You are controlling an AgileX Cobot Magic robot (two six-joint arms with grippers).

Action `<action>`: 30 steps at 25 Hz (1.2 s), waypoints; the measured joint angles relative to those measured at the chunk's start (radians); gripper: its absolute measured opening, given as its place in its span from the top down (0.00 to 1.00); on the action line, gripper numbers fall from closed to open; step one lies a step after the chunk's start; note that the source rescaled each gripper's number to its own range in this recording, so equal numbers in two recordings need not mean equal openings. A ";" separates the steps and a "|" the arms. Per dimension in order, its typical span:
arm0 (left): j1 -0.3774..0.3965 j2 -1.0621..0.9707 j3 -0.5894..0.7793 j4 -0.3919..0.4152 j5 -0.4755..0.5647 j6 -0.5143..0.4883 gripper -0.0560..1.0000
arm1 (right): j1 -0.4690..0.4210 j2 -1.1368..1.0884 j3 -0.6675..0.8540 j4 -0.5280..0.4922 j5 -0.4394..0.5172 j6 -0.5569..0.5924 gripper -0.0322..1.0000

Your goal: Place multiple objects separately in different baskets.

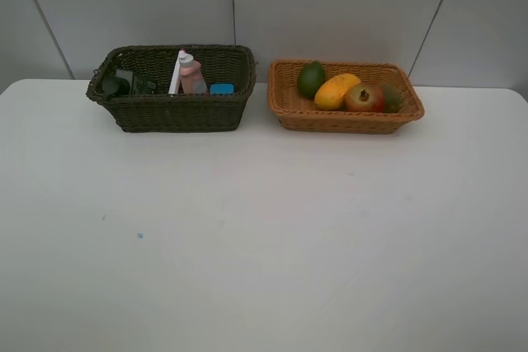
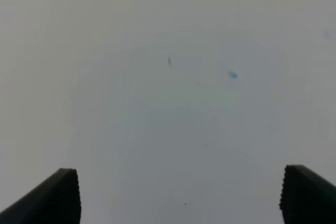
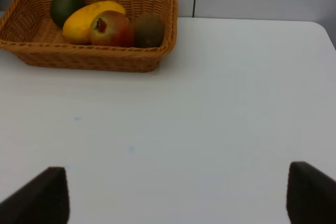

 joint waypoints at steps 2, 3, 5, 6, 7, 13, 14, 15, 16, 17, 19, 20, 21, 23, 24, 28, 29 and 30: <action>0.048 -0.071 0.006 -0.013 0.007 0.027 0.00 | 0.000 0.000 0.000 0.000 0.000 0.000 0.00; 0.075 -0.099 0.007 -0.015 0.007 0.042 0.00 | 0.000 0.000 0.000 0.000 0.000 0.000 0.00; 0.124 -0.162 0.010 -0.022 0.009 0.061 0.00 | 0.000 0.000 0.000 0.000 0.000 0.000 0.00; 0.147 -0.186 0.014 -0.027 0.011 0.064 0.00 | 0.000 0.000 0.000 0.000 0.000 0.000 0.00; 0.167 -0.214 0.018 -0.033 0.020 0.067 0.00 | 0.000 0.000 0.000 0.000 0.000 0.000 0.00; 0.229 -0.337 0.031 -0.044 0.035 0.067 0.00 | 0.000 0.000 0.000 0.000 0.000 0.000 0.00; 0.231 -0.354 0.031 -0.044 0.035 0.067 0.00 | 0.000 0.000 0.000 0.000 0.000 0.000 0.00; 0.232 -0.375 0.031 -0.044 0.035 0.068 0.00 | 0.000 0.000 0.000 0.000 0.000 0.000 0.00; 0.232 -0.399 0.031 -0.044 0.035 0.068 0.00 | 0.000 0.000 0.000 0.000 0.000 0.000 0.00; 0.232 -0.416 0.031 -0.044 0.036 0.068 0.00 | 0.000 0.000 0.000 0.000 0.000 0.000 0.00; 0.232 -0.435 0.031 -0.046 0.036 0.071 0.00 | 0.000 0.000 0.000 0.000 0.000 0.000 0.00; 0.232 -0.436 0.031 -0.050 0.036 0.079 0.00 | 0.000 0.000 0.000 0.000 0.000 0.000 0.00; 0.232 -0.437 0.031 -0.056 0.036 0.086 0.00 | 0.000 0.000 0.000 0.000 0.000 0.000 0.00; 0.232 -0.437 0.031 -0.059 0.036 0.090 0.00 | 0.000 0.000 0.000 0.000 0.000 0.000 0.00; 0.232 -0.437 0.031 -0.059 0.036 0.091 0.00 | 0.000 0.000 0.000 0.000 0.000 0.000 0.00; 0.232 -0.438 0.031 -0.059 0.036 0.092 0.00 | 0.000 0.000 0.000 0.000 0.000 0.000 0.00; 0.232 -0.438 0.031 -0.059 0.036 0.093 0.00 | 0.000 0.000 0.000 0.000 0.000 0.000 0.00; 0.232 -0.438 0.031 -0.059 0.036 0.093 0.00 | 0.000 0.000 0.000 0.000 0.000 0.000 0.00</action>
